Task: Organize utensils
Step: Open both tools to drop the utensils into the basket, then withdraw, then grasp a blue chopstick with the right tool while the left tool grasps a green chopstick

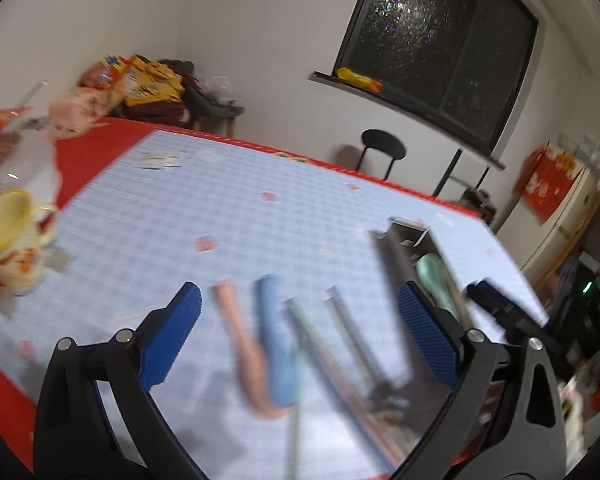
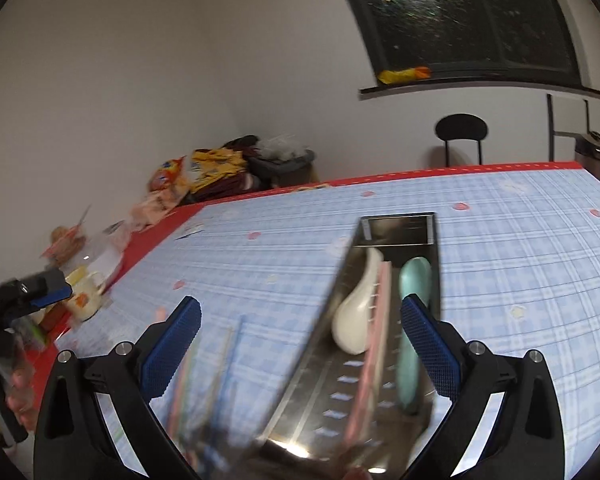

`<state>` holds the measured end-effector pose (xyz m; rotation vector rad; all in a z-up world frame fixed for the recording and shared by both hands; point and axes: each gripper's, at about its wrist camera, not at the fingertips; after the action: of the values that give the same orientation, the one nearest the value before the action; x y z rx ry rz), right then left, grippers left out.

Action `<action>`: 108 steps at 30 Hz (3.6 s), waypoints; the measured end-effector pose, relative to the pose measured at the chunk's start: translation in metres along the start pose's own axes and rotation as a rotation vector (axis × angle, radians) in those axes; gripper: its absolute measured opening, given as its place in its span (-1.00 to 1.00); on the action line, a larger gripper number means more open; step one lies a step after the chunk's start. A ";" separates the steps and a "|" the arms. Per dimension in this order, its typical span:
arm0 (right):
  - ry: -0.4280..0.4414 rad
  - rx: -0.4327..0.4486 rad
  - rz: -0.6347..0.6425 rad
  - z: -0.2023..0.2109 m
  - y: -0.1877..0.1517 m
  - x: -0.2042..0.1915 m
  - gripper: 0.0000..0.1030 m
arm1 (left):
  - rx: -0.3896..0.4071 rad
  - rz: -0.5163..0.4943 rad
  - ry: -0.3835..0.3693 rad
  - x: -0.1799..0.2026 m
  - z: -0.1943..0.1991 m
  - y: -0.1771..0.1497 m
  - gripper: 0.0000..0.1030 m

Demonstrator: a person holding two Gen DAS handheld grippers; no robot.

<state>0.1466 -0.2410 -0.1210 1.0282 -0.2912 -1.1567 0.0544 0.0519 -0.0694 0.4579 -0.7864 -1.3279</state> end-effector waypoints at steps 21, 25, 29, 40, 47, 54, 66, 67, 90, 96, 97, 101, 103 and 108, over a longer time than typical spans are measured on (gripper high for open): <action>0.149 -0.339 0.204 -0.013 -0.065 -0.113 0.01 | -0.069 -0.168 -0.068 -0.029 -0.010 -0.068 0.86; 0.142 -0.416 0.235 -0.028 -0.076 -0.124 -0.46 | -0.082 -0.168 -0.091 -0.034 -0.011 -0.072 0.63; 0.116 -0.457 0.233 -0.040 -0.082 -0.126 -0.61 | -0.121 -0.167 -0.109 -0.038 -0.019 -0.078 0.23; 0.061 -0.471 0.260 -0.061 -0.080 -0.132 -0.74 | -0.176 -0.191 -0.163 -0.033 -0.033 -0.089 -0.19; 0.017 -0.454 0.282 -0.063 -0.080 -0.135 -0.83 | -0.188 -0.222 -0.148 -0.025 -0.033 -0.092 -0.20; 0.020 -0.439 0.195 -0.055 -0.080 -0.119 -0.87 | -0.283 -0.333 -0.105 0.000 -0.042 -0.099 -0.43; 0.052 -0.438 0.146 -0.053 -0.080 -0.110 -0.87 | -0.332 -0.404 0.020 0.025 -0.058 -0.109 -0.62; 0.057 -0.440 0.142 -0.053 -0.080 -0.109 -0.87 | -0.330 -0.403 0.025 0.025 -0.059 -0.108 -0.63; 0.045 -0.441 0.165 -0.056 -0.079 -0.115 -0.87 | -0.294 -0.389 0.038 0.025 -0.061 -0.110 -0.63; 0.044 -0.438 0.169 -0.055 -0.080 -0.114 -0.87 | -0.289 -0.388 0.044 0.025 -0.061 -0.110 -0.71; 0.047 -0.437 0.167 -0.055 -0.080 -0.114 -0.87 | -0.288 -0.379 0.047 0.023 -0.061 -0.109 -0.80; 0.079 -0.428 0.144 -0.051 -0.079 -0.109 -0.87 | -0.290 -0.356 0.030 0.020 -0.061 -0.108 -0.80; 0.086 -0.417 0.132 -0.049 -0.078 -0.107 -0.88 | -0.288 -0.355 0.031 0.020 -0.061 -0.108 -0.80; 0.087 -0.390 0.126 -0.044 -0.077 -0.106 -0.87 | -0.284 -0.340 0.022 0.017 -0.059 -0.108 -0.80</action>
<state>0.0839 -0.1294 -0.1742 0.7035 -0.0554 -1.0018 0.0254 0.0045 -0.1806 0.3885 -0.5024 -1.7195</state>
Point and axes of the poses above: each gripper's, at about its wrist camera, not at the fingertips, and z roughly against the way its jaws point, x to its right, y to its top, and after that the axes turned 7 degrees about -x, right-handed
